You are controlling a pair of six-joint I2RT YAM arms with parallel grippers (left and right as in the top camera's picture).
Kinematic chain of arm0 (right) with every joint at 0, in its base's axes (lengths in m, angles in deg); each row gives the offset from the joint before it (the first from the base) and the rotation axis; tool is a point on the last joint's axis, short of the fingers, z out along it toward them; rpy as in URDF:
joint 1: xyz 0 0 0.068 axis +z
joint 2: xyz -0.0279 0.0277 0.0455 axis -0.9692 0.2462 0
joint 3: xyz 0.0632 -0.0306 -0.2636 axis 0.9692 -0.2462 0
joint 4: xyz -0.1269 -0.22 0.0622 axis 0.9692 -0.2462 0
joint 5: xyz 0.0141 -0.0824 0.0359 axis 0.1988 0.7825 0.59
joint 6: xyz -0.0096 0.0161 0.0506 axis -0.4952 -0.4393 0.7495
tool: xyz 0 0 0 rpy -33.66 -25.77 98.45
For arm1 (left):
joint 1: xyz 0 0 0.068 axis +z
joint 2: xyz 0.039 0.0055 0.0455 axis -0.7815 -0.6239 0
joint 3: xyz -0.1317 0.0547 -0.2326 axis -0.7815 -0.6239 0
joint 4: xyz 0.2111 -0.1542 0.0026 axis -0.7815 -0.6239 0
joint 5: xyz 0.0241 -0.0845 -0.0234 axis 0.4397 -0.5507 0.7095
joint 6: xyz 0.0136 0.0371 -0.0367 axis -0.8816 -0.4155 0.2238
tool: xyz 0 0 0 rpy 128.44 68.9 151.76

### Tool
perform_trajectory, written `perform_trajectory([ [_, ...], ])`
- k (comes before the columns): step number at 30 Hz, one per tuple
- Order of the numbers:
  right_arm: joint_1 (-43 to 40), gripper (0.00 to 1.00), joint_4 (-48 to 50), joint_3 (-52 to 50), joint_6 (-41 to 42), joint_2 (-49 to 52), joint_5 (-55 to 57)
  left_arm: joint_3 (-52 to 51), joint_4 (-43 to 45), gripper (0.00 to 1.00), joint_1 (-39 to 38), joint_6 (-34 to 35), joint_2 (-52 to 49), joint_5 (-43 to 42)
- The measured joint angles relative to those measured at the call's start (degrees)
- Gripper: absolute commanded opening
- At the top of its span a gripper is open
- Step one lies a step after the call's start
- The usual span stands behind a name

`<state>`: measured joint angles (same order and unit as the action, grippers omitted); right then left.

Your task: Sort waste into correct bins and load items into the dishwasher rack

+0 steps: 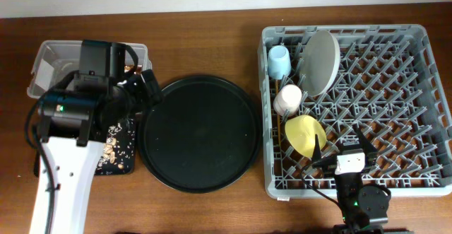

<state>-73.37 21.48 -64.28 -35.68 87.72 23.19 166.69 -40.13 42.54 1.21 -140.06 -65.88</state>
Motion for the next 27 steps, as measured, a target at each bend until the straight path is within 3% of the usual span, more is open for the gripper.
perform_trajectory([
  [3,0.00,0.99,-0.02,0.00,-0.07,-0.04,-0.04,-0.04,-2.08,0.99,0.00,0.00,9.42,0.00],
  [7,-0.04,0.98,-0.04,0.00,-0.04,-0.09,-0.42,-0.74,-14.12,0.99,0.00,0.00,29.00,0.33],
  [9,-0.04,0.98,0.02,0.02,-0.02,-0.02,-0.44,-4.13,-14.01,0.99,0.04,0.00,37.20,0.15],
  [11,-0.11,0.98,0.07,0.02,-0.04,-0.15,-0.46,-21.59,-4.09,0.99,3.30,0.02,52.17,-1.84],
  [13,-0.15,0.98,-0.09,0.00,-0.07,-0.20,-0.48,-36.52,13.60,0.99,6.36,0.02,61.13,-4.81],
  [14,-0.15,0.98,-0.04,0.00,0.00,-0.22,-0.59,-46.82,31.87,0.99,7.58,0.09,64.61,-6.23],
  [15,-0.15,0.98,-0.04,0.00,-0.04,-0.24,-0.63,-52.46,40.22,0.99,7.85,0.02,65.77,-6.71],
  [17,-0.15,0.98,-0.04,0.00,-0.02,-0.28,-0.63,-66.69,65.31,0.99,7.89,0.02,68.19,-7.63],
  [19,-0.15,0.98,-0.04,0.00,-0.04,-0.20,-0.63,-79.93,79.36,0.99,8.26,0.00,72.28,-8.02],
  [22,-0.15,0.98,-0.07,0.00,-0.07,-0.17,-0.63,-88.17,84.67,0.99,8.70,-2.40,76.22,-8.24],
  [27,-0.15,0.98,-0.07,0.00,-0.04,-0.20,-0.63,-90.97,67.04,0.99,8.70,-14.38,77.59,-3.72],
])
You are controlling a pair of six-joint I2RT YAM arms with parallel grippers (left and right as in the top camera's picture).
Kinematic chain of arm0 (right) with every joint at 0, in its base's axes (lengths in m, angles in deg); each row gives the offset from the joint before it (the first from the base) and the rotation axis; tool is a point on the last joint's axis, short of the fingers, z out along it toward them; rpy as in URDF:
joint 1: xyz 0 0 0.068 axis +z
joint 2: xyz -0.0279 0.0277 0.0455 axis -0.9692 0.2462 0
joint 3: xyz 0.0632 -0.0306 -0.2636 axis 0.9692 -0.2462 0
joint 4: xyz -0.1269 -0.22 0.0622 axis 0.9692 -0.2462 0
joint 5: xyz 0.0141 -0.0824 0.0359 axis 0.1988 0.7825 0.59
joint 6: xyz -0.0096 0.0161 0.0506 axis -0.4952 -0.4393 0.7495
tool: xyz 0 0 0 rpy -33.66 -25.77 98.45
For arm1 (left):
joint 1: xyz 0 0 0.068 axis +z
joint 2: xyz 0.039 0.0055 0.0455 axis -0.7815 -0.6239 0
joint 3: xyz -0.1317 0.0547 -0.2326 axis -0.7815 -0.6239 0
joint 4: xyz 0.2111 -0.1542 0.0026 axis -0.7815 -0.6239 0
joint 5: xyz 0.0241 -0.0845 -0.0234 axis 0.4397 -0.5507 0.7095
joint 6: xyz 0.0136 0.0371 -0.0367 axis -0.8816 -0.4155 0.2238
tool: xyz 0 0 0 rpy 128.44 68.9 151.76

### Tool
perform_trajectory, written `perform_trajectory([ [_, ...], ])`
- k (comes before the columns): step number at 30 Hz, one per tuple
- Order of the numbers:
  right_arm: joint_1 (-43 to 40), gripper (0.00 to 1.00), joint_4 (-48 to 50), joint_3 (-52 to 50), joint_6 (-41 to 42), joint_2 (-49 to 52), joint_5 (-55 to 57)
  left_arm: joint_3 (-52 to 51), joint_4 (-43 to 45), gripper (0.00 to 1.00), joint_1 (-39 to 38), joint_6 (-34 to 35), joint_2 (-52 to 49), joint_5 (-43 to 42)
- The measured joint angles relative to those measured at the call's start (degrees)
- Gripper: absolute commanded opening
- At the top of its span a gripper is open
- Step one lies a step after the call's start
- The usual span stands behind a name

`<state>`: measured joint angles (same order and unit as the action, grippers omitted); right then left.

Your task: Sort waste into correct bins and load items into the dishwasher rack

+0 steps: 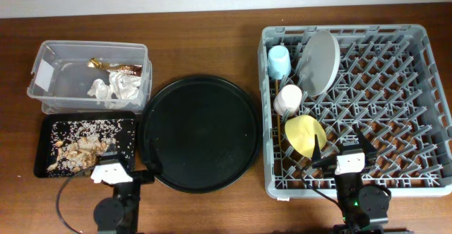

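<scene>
The clear waste bin [49, 85] at the back left holds crumpled paper [116, 87] and a shiny wrapper [106, 66]. In front of it a black rectangular tray [48, 131] carries food scraps [78, 149]. The grey dishwasher rack [424, 121] on the right holds a blue cup [278, 61], a grey plate [322, 61], a white cup [287, 99] and a yellow bowl [304, 133]. My left gripper [111, 165] sits low at the table's front edge by the scrap tray. My right gripper [351, 153] rests over the rack's front edge. Neither gripper's fingers show clearly.
A large round black tray [200, 131] lies between the scrap tray and the rack, with nothing on it. The wooden table [205, 43] runs behind everything to a white wall at the back.
The left arm was stretched over the bin and scrap tray, hiding them; now it is drawn back to the front edge and both containers show. The right arm has not moved.
</scene>
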<state>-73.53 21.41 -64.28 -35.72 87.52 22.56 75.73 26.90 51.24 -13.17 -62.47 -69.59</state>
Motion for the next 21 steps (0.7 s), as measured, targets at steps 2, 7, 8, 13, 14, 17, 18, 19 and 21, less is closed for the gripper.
perform_trajectory([
  [2,0.00,0.98,0.00,0.00,0.02,0.00,0.00,0.00,0.13,0.99,0.00,-9.86,0.09,0.98],
  [7,0.00,0.98,0.00,0.00,0.02,0.00,0.00,0.00,0.13,0.99,0.00,-15.87,0.09,1.11],
  [8,0.00,0.98,0.00,0.00,0.02,0.00,0.00,0.00,0.13,0.99,0.00,-15.93,0.09,1.11],
  [13,0.00,0.98,0.00,0.00,0.02,0.00,0.00,0.00,0.13,0.99,0.00,-15.96,0.09,1.11],
  [14,0.00,0.98,0.00,0.00,0.00,0.00,0.00,0.00,0.13,0.99,0.00,-15.96,0.09,1.11],
  [17,0.00,0.98,0.00,0.00,0.02,0.00,0.00,0.00,0.13,0.99,0.00,-16.15,0.09,1.11],
  [18,0.00,0.98,0.00,0.00,0.00,0.00,0.00,0.00,0.13,0.99,0.00,-16.15,0.09,1.11],
  [19,0.00,0.98,0.00,0.00,0.02,0.00,0.00,0.00,0.13,0.99,-0.02,-16.15,0.09,1.11],
  [21,0.00,0.98,0.00,0.00,0.04,0.00,0.00,0.00,0.13,0.99,-0.02,-16.17,0.09,1.11],
])
